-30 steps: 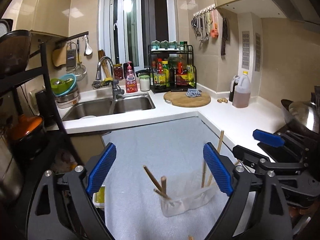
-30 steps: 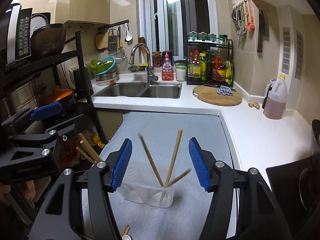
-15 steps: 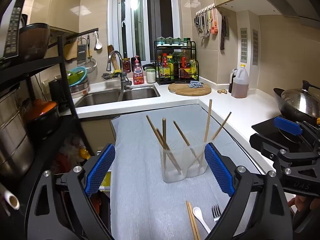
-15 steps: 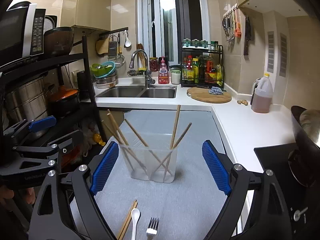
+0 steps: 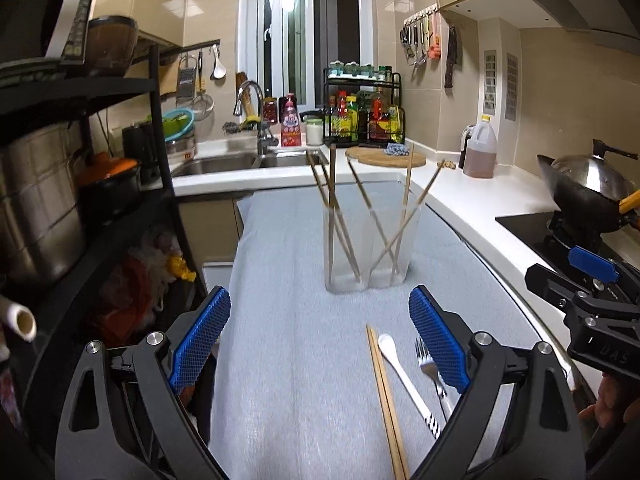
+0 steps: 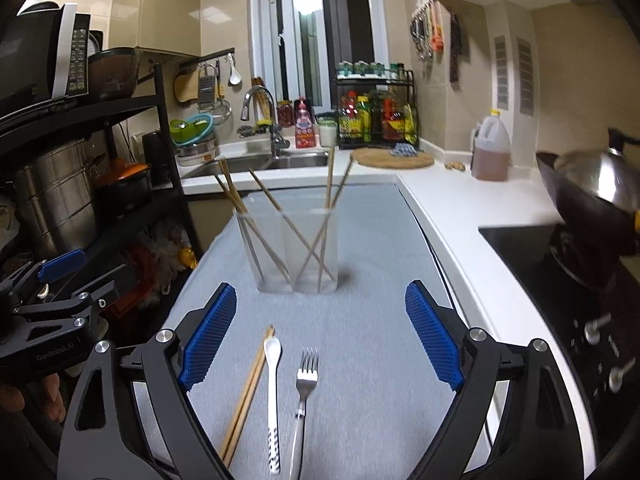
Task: Organize utensils
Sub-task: 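Withdraw both open tools back toward the fork, spoon and chopsticks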
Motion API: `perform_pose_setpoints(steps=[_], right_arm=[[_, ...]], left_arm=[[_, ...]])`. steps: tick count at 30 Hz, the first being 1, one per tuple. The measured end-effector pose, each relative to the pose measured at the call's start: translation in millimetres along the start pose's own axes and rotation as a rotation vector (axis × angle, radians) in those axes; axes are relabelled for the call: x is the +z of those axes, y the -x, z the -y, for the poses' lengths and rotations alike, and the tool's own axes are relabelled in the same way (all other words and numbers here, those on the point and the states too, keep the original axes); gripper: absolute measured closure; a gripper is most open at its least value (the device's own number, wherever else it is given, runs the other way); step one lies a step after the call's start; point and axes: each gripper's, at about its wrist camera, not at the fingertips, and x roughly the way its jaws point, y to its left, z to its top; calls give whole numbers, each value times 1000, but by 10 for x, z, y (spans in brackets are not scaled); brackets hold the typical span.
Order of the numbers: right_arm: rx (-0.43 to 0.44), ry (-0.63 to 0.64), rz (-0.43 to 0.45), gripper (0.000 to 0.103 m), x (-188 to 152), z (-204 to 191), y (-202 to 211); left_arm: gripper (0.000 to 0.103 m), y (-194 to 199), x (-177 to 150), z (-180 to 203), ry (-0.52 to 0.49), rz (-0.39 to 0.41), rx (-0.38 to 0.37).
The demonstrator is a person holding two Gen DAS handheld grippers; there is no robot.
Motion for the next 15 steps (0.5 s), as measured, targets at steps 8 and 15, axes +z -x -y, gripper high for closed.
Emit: perform_pose_setpoints(steps=[8,15], right_arm=[[-71,-45,-84,18,-795,66,-21],[-105,-20,-146,18,-1301,63,-119]], left_arm=[[15,-2,-741,-30,60,-38,-13],[15,-77,-1230,103,56,-74,-25]])
